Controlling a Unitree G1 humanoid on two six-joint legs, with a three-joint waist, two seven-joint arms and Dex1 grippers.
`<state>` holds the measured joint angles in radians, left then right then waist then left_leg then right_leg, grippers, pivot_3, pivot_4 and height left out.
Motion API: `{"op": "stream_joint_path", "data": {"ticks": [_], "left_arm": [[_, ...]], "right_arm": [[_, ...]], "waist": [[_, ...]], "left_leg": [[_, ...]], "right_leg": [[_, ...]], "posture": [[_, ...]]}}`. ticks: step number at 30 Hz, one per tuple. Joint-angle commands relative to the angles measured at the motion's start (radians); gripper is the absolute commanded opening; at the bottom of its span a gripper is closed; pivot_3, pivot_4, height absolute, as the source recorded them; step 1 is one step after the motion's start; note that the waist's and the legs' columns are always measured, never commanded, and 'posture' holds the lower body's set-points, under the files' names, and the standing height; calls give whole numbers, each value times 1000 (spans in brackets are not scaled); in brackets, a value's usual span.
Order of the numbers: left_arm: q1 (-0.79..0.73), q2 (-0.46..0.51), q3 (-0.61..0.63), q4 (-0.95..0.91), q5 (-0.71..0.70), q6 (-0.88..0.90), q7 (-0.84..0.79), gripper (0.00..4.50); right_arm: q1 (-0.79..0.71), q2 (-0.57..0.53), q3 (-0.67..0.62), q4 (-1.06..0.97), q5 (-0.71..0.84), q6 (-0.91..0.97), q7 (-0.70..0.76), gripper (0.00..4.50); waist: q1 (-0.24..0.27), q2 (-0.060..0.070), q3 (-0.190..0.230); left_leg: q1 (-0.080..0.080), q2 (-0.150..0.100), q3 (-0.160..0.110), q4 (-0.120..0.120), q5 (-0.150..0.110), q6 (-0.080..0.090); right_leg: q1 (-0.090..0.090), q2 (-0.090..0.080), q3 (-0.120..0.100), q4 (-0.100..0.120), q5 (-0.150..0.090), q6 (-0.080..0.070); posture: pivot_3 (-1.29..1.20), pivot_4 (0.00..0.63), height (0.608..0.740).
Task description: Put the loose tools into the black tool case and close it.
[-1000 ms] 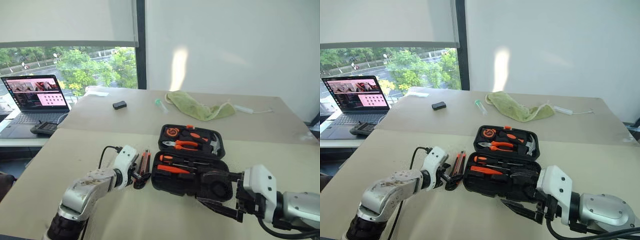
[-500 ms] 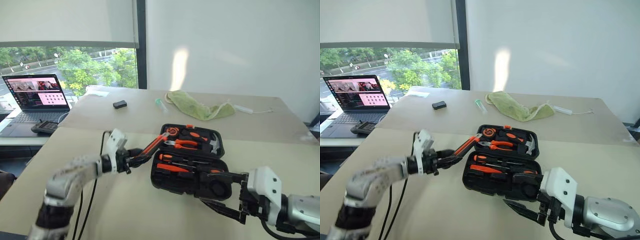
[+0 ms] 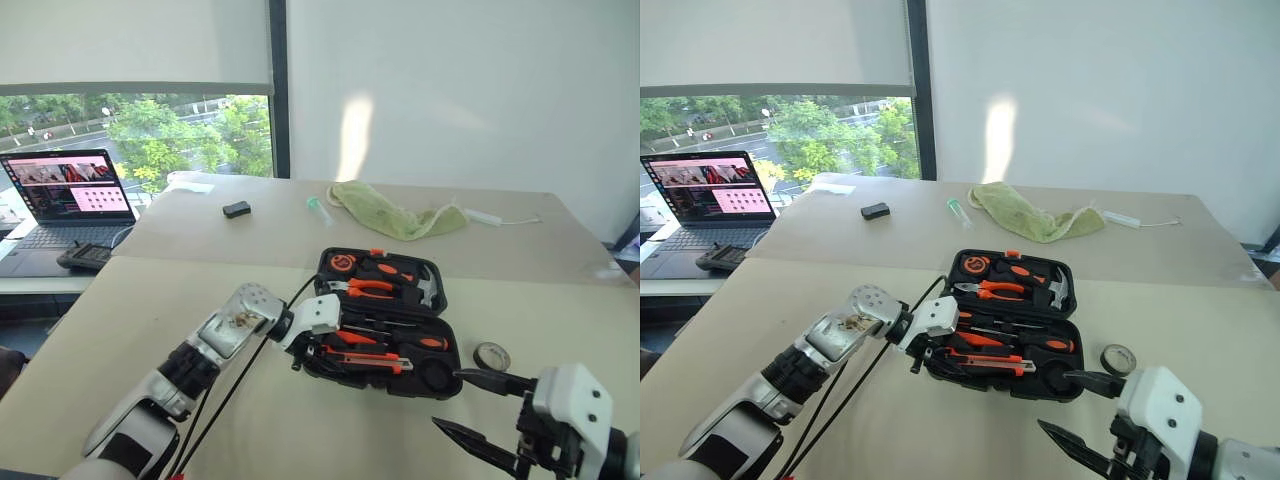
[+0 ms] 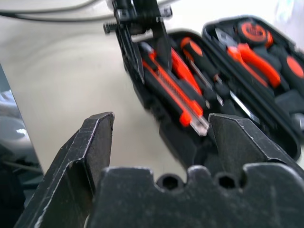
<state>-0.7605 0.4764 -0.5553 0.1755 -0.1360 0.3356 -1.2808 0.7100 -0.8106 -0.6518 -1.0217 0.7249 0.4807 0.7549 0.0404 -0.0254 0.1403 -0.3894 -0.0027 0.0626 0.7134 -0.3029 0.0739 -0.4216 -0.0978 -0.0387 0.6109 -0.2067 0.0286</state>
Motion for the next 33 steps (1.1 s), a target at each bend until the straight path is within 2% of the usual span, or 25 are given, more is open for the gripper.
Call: {"op": "stream_joint_path", "data": {"ticks": [1,5,7,9,12,13,16,20,25,27,31,33], "left_arm": [[-3,-12,-10,19,42,-58,-20,1780],[-15,-15,-12,67,71,-127,-50,1780],[-22,-7,2,75,46,-102,-95,2791],[-20,6,27,64,8,-88,-146,3287],[-23,-12,145,46,-116,4,-156,4273],[-27,-17,177,44,-147,35,-155,4273],[-11,-41,232,32,-208,114,-131,3746],[53,-96,235,21,-189,116,-43,2440],[140,-137,189,120,-57,-37,75,621],[168,-142,161,168,-7,-94,106,46],[209,-164,139,230,20,-134,116,46],[233,-149,112,220,40,-171,95,46]], "right_arm": [[47,15,-42,-26,-7,-69,-3,3736],[76,15,-32,-26,-13,-105,-17,3736],[89,17,-33,-26,-15,-118,-18,3736],[101,19,-36,-26,-19,-127,-17,3736],[112,25,-40,-26,-25,-135,-15,3736],[112,26,-39,-26,-27,-136,-15,3736],[90,14,-21,-26,-29,-127,-28,3736],[61,-14,-7,-26,-14,-116,-52,3736],[68,-35,-22,-26,6,-119,-61,3736],[75,-39,-30,-26,13,-121,-63,3736],[86,-64,-35,-26,34,-131,-78,3736],[79,-89,-30,-26,68,-130,-105,3736]], "waist": [[0,0,0],[0,0,0],[-1,0,0],[-3,0,0],[-5,1,0],[-4,1,0],[-3,1,0],[-1,1,0],[0,0,0],[0,2,-1],[4,3,-5],[2,3,-5]], "left_leg": [[0,0,0,0,0,0],[1,0,0,1,0,0],[0,0,0,1,0,0],[0,1,0,1,0,0],[0,1,0,1,0,0],[0,1,0,1,0,0],[-1,1,-1,2,0,0],[0,1,-1,3,0,0],[-1,0,-1,3,0,0],[0,1,-1,2,0,0],[6,1,-1,2,0,1],[11,1,-2,2,-1,1]], "right_leg": [[0,0,0,0,0,0],[0,0,0,1,1,0],[0,0,0,1,1,0],[0,0,0,1,1,0],[-1,1,1,1,0,0],[-1,1,0,1,0,0],[-1,1,0,1,0,1],[0,0,1,1,1,2],[0,0,0,1,1,2],[0,0,0,1,2,1],[6,-2,1,0,2,1],[12,-4,0,-1,-2,-4]], "posture": [[0,150,740],[0,150,740],[0,150,740],[0,150,740],[0,150,740],[0,150,740],[0,150,740],[0,150,740],[0,150,740],[0,150,740],[0,150,740],[0,150,740]]}}
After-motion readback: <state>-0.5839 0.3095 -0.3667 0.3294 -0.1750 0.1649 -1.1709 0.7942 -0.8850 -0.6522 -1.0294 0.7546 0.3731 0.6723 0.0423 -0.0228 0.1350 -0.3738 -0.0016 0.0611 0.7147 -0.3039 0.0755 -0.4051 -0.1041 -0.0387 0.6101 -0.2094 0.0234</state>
